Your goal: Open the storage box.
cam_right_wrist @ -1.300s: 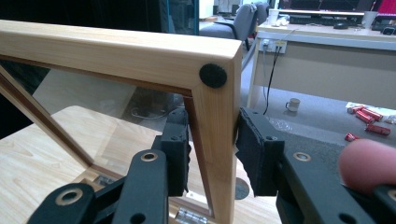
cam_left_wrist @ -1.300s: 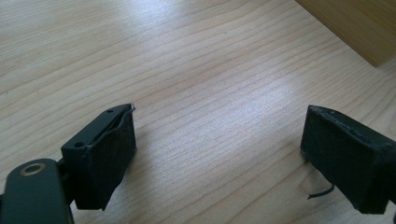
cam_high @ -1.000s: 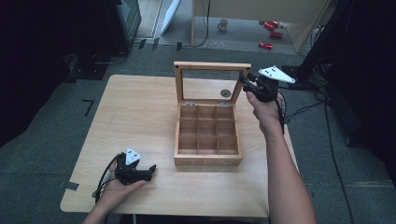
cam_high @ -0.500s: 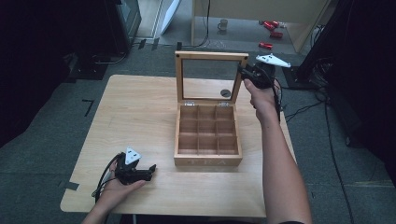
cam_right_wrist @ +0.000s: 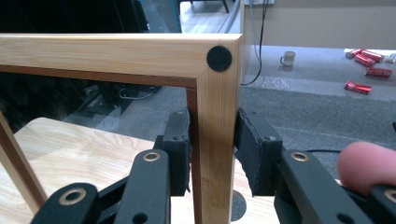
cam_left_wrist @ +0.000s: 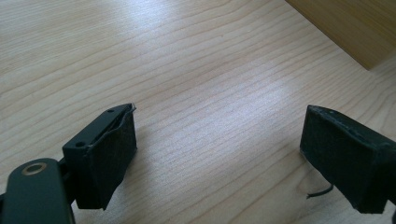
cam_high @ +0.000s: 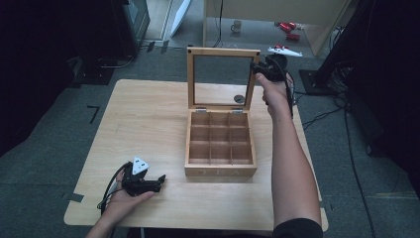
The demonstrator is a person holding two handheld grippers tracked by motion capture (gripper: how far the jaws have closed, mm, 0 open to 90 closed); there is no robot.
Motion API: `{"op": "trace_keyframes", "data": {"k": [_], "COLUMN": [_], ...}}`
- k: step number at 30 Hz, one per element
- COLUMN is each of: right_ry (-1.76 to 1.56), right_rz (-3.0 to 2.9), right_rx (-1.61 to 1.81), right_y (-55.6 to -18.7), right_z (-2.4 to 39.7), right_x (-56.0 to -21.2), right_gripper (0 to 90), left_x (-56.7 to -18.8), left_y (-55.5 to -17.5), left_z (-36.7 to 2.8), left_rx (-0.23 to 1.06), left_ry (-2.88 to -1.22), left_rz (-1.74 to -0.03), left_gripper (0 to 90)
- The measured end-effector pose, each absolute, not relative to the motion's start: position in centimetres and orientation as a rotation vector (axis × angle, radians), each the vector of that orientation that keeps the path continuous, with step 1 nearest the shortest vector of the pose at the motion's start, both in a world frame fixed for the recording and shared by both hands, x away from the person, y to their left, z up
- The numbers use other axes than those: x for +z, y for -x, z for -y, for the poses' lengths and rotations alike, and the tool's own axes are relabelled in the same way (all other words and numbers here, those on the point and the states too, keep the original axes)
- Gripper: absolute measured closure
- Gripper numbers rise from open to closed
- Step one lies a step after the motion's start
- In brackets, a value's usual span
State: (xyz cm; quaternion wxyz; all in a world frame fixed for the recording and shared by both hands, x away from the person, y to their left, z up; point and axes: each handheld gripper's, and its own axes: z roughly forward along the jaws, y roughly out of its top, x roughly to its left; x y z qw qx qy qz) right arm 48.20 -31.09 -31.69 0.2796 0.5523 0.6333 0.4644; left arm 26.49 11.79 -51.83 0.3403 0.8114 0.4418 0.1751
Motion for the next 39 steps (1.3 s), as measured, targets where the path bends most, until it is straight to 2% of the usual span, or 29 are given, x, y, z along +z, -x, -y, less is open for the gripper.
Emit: {"op": "trace_keyframes", "data": {"k": [12, 22, 29, 35, 39], "right_ry": [-1.539, -1.521, -1.527, -1.514, -1.489], "right_rz": [-1.688, -1.672, -1.702, -1.712, -1.720], "right_rx": [1.206, 1.237, 1.306, 1.305, 1.258], "right_y": [-50.1, -49.8, -48.4, -46.2, -44.5], "right_z": [30.7, 30.8, 31.7, 32.1, 32.3], "right_x": [-31.9, -32.2, -32.0, -31.9, -32.3], "right_gripper": [67.2, 65.5, 31.6, 12.3, 3.6], "left_x": [-51.8, -51.9, -51.9, -51.8, -51.8], "left_y": [-26.4, -26.4, -26.4, -26.4, -26.4], "left_z": [-11.7, -11.5, -11.5, -11.5, -11.5], "left_rx": [0.463, 0.481, 0.481, 0.482, 0.482], "left_ry": [-2.111, -2.122, -2.124, -2.126, -2.126], "left_rz": [-1.147, -1.147, -1.147, -1.148, -1.149], "left_gripper": [12.1, 12.8, 12.8, 12.8, 12.8]}}
